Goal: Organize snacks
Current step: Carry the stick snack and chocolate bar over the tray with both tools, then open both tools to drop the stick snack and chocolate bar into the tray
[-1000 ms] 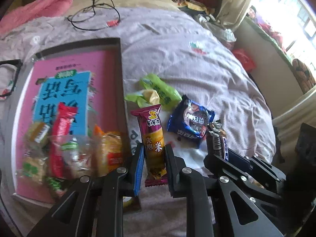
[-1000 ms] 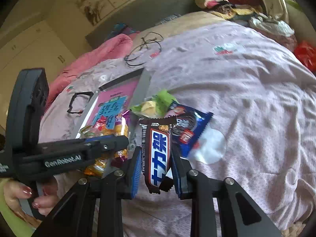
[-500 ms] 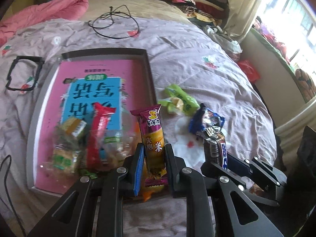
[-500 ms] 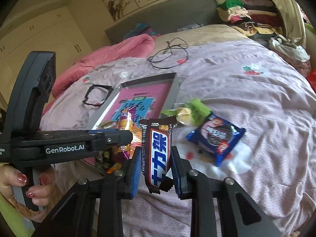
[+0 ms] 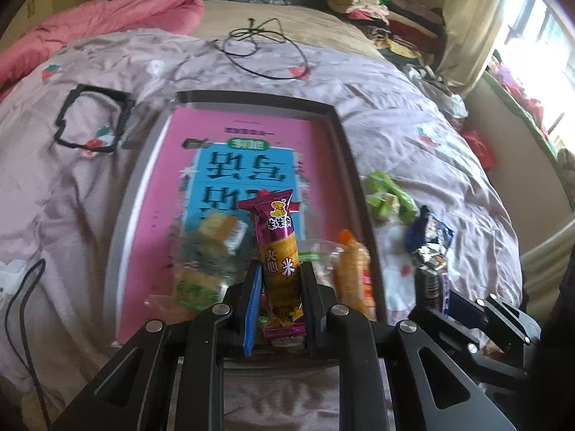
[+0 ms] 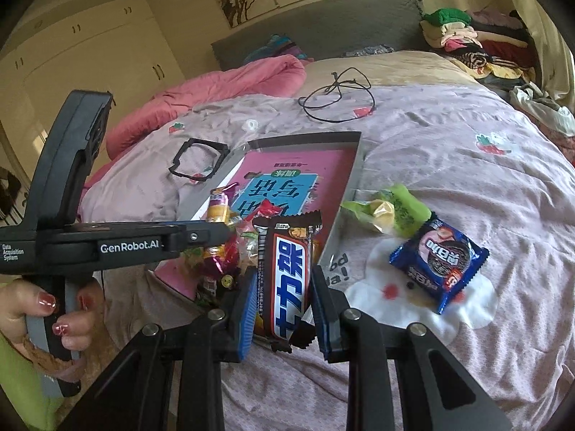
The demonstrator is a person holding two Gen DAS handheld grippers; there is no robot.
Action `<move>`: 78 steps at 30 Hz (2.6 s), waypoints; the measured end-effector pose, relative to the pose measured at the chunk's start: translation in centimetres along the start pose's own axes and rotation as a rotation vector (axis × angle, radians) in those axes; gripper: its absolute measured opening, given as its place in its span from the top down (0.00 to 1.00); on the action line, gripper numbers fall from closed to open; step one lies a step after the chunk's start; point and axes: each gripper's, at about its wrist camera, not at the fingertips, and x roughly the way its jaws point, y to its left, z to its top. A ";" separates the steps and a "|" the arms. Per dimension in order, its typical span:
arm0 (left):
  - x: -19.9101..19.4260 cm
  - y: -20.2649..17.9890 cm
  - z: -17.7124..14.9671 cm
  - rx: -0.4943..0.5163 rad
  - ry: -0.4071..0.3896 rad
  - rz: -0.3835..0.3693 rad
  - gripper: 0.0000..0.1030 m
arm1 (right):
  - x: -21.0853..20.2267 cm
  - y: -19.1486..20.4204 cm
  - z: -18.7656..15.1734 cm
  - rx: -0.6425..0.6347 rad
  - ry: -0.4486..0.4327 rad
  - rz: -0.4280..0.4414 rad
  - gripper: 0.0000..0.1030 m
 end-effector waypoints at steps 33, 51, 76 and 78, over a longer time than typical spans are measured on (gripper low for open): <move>1.2 5.2 -0.4 -0.053 -0.001 0.087 0.79 | 5.0 4.2 1.1 -0.101 0.057 0.022 0.71; 1.2 4.5 -0.4 -0.035 0.010 0.087 0.79 | 2.2 2.3 0.6 -0.052 -0.010 -0.010 0.54; 0.3 4.3 0.0 -0.049 -0.001 0.055 0.49 | 0.9 0.3 0.7 0.001 -0.035 -0.048 0.46; 0.1 4.2 0.1 -0.047 -0.005 0.056 0.45 | 0.8 0.2 0.7 0.004 -0.039 -0.052 0.46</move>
